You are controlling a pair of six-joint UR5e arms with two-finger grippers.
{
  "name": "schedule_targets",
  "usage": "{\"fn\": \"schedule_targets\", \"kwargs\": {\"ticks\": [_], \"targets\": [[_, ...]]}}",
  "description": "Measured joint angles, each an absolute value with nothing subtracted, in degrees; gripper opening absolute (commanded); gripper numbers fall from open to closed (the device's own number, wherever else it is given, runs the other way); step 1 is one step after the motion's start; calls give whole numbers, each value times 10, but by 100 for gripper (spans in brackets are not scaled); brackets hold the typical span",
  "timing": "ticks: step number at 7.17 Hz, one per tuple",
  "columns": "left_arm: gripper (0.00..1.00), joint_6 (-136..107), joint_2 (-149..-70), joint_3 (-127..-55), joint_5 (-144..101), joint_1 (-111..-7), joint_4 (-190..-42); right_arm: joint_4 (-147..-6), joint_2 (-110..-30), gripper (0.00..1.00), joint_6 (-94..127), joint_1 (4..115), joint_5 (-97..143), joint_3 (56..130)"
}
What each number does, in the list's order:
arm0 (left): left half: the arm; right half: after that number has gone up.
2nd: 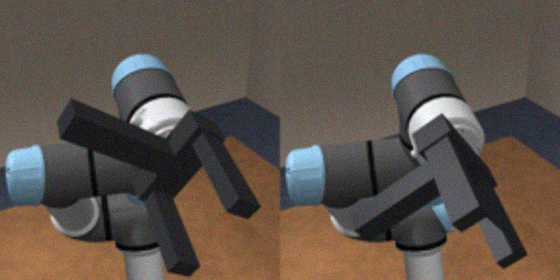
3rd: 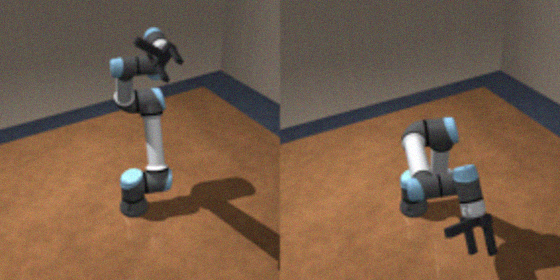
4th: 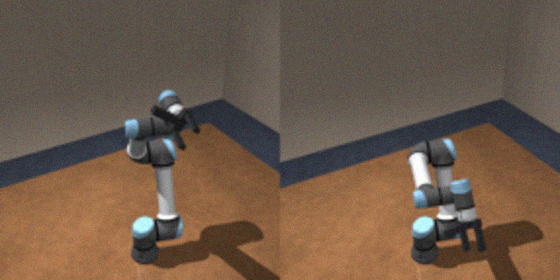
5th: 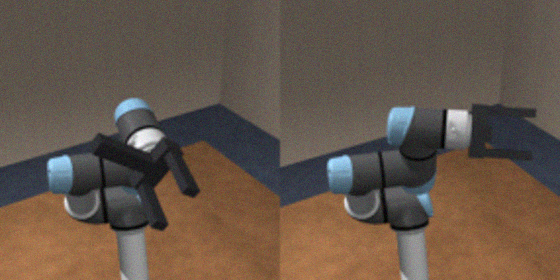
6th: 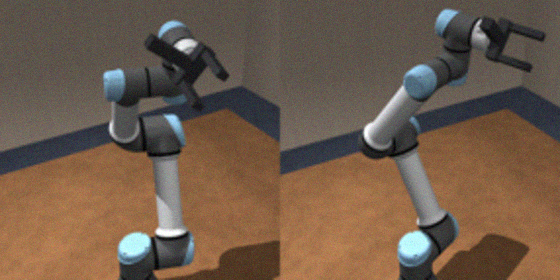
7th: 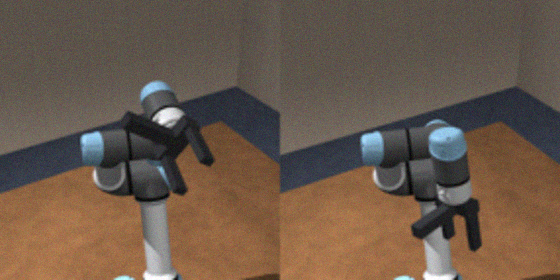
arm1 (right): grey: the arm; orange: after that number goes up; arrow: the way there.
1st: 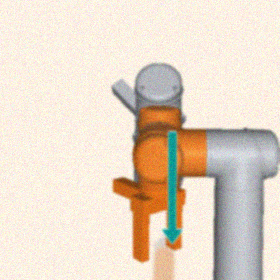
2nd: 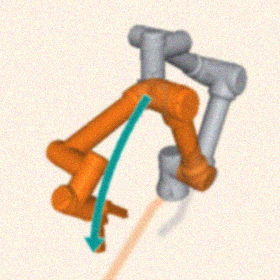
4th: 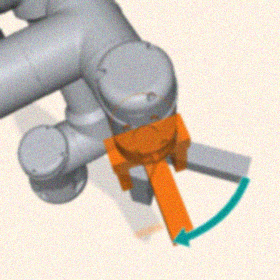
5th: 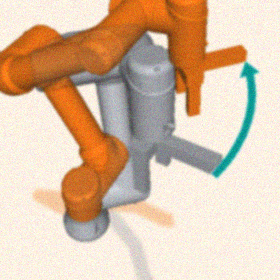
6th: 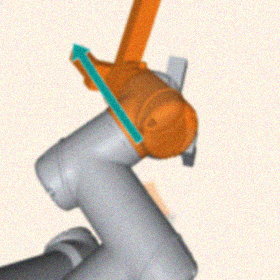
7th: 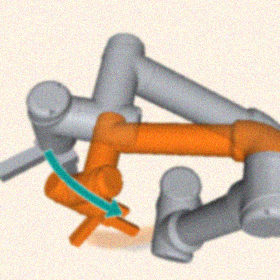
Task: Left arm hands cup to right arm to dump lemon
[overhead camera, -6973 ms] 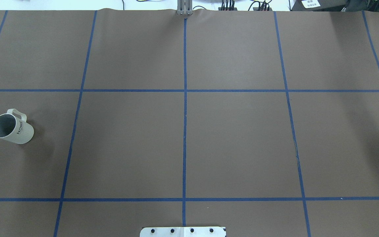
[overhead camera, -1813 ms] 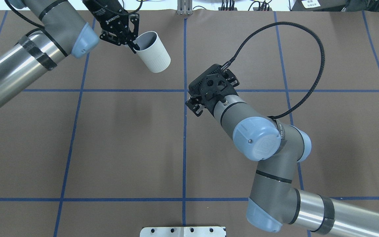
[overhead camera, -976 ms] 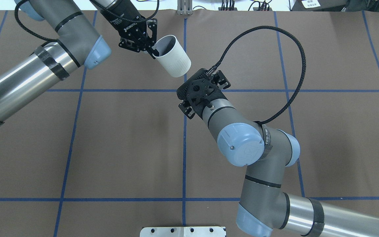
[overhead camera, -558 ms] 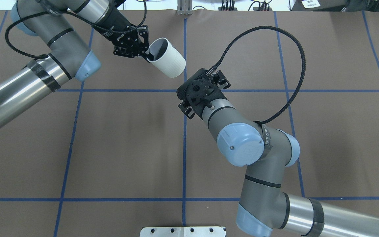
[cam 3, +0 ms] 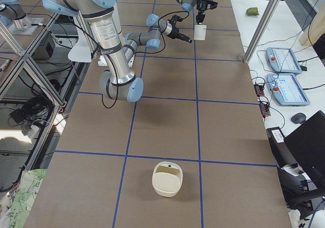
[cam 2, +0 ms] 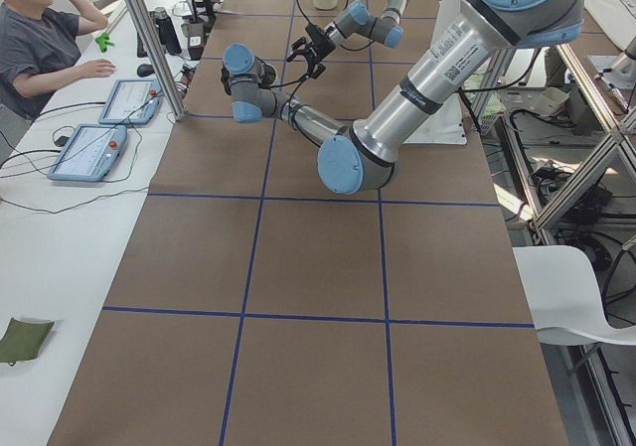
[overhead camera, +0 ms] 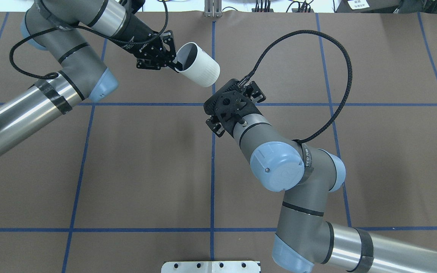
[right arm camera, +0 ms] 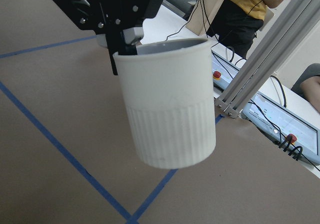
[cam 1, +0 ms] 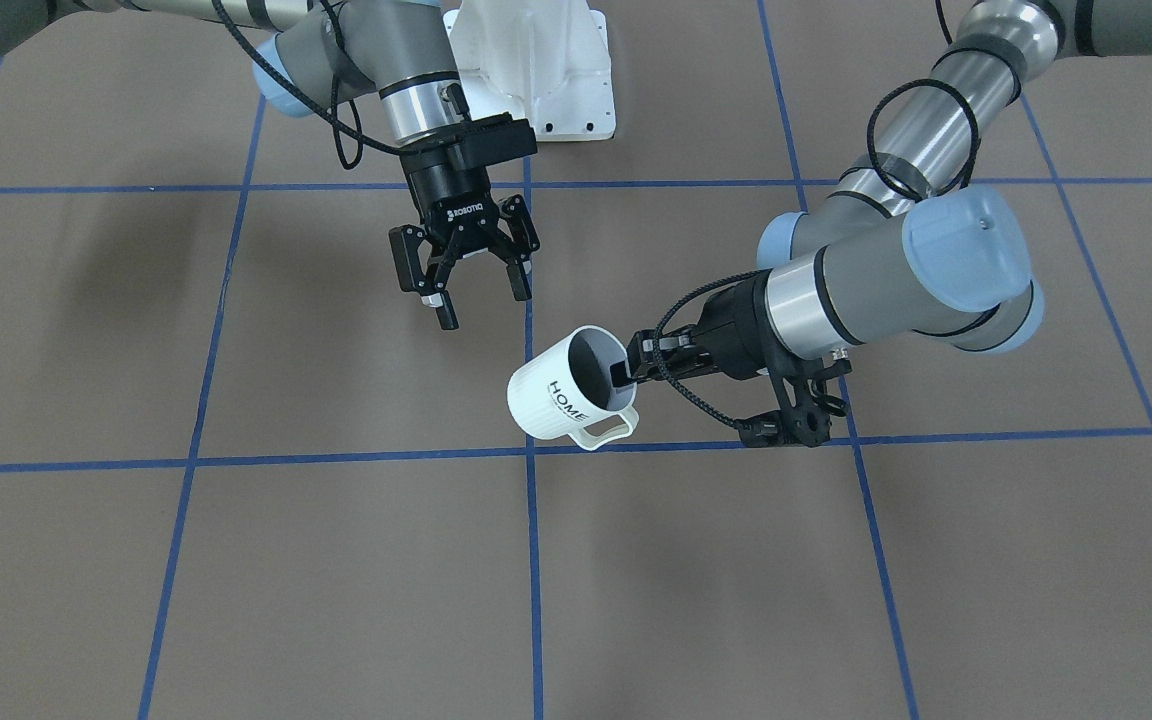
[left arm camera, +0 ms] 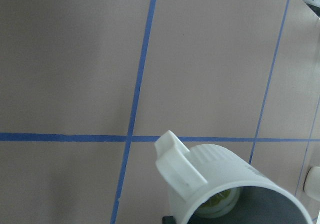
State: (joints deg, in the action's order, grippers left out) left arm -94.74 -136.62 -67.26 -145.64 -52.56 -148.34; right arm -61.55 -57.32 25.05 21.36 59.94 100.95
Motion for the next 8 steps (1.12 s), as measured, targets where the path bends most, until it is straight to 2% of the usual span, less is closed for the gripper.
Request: {"fn": "schedule_targets", "kwargs": {"ticks": [8], "targets": [[0,-942,-1417,-670,-1509,-507,-1408,-630,-574,99,231,214,566,1001]]}}
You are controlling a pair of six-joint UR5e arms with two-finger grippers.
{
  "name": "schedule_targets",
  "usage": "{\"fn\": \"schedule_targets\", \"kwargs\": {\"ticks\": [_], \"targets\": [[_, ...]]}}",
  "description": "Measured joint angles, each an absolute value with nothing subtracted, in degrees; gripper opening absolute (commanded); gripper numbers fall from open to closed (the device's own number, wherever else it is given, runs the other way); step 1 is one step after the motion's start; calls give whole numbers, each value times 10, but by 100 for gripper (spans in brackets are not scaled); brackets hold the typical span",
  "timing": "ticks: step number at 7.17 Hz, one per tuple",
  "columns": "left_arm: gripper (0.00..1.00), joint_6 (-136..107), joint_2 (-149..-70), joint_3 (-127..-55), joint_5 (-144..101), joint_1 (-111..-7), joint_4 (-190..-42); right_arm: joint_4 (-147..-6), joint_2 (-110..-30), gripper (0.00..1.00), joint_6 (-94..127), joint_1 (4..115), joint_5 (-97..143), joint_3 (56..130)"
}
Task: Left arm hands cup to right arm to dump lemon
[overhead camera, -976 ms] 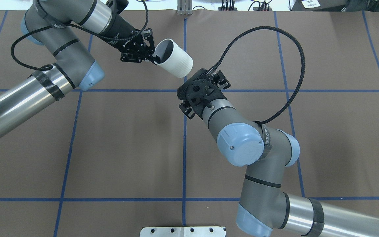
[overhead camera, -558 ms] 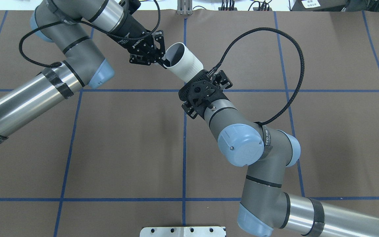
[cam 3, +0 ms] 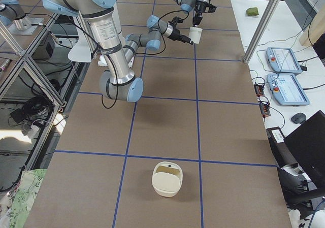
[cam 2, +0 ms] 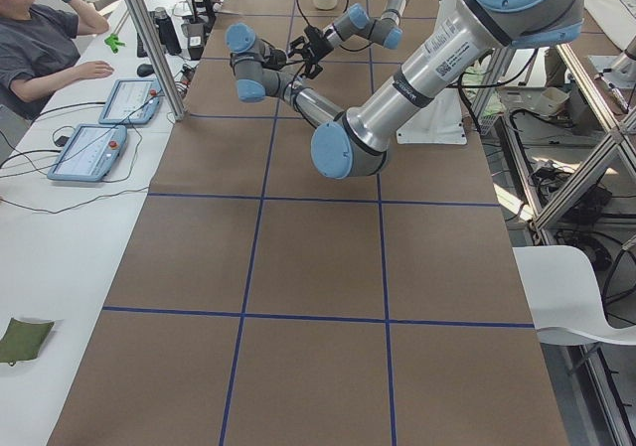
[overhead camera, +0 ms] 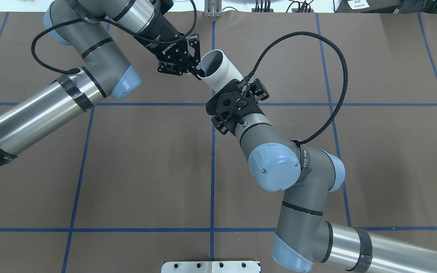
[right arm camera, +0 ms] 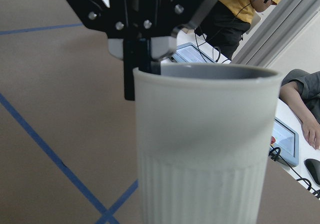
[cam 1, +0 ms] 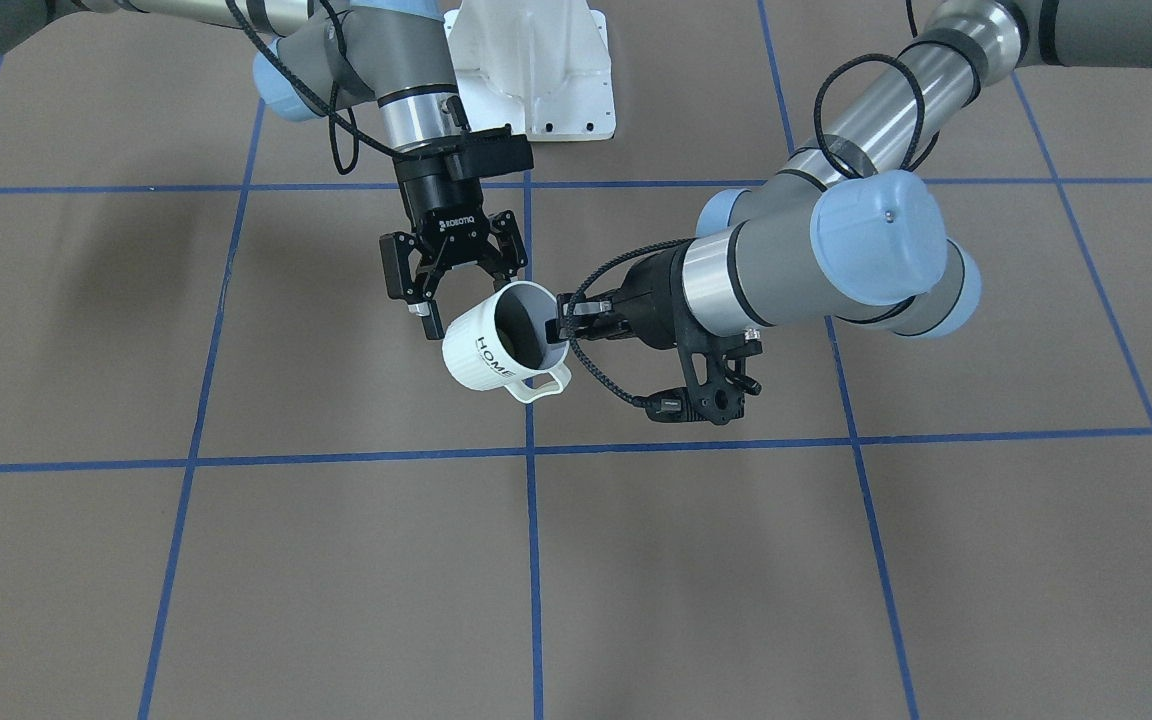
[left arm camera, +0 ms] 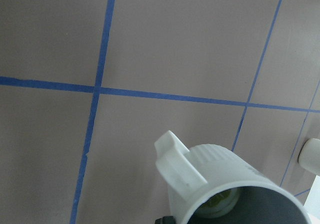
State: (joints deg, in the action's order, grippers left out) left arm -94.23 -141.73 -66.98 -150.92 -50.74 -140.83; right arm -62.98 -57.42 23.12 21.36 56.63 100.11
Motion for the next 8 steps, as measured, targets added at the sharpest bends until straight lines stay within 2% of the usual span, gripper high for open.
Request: {"fn": "schedule_targets", "kwargs": {"ticks": [8], "targets": [[0,-943,-1419,-669,-1509,-498,-1400,-629,-574,100,231,214,565,1000]]}}
